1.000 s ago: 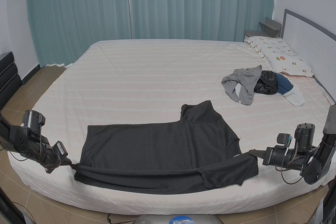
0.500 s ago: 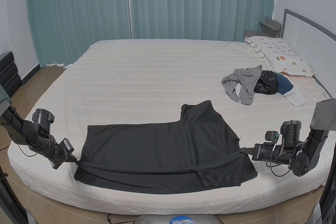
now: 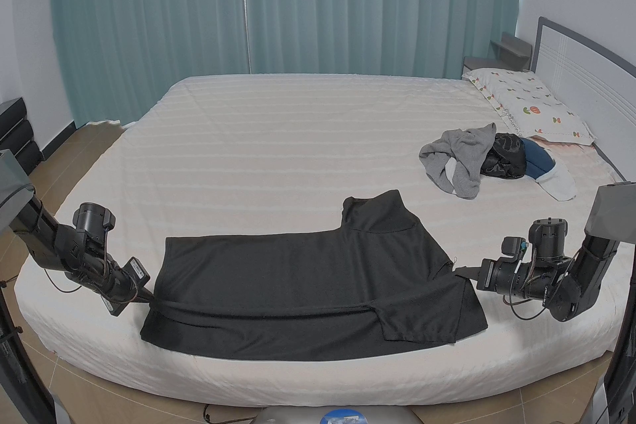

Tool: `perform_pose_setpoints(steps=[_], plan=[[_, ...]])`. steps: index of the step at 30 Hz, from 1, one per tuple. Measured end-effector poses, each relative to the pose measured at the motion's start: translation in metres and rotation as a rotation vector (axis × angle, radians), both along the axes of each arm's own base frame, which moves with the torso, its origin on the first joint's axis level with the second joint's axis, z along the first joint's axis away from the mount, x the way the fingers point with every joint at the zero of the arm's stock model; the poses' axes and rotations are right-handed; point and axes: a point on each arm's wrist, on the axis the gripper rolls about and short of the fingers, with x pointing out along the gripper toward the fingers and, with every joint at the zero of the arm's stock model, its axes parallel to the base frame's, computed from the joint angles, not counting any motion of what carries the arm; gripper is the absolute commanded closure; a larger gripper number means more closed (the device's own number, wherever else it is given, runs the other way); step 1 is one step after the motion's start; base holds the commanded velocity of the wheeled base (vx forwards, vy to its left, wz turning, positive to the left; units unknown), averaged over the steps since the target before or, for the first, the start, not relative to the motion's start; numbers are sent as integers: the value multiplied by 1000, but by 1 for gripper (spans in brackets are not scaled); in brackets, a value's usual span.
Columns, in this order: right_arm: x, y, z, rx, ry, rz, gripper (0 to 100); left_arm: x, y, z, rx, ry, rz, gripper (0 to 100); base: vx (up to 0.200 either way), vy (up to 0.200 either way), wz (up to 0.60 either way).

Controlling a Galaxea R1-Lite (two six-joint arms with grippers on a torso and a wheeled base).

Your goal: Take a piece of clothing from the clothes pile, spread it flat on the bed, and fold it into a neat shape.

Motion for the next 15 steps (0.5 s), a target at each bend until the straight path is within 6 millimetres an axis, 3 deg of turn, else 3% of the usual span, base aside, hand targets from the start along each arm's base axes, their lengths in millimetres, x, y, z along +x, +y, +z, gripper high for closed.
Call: perform_pose_setpoints(steps=[15], plan=[[12,3,-13,20,27,-5,100,16,0,-6,7,-4,43,100,0,0,0]])
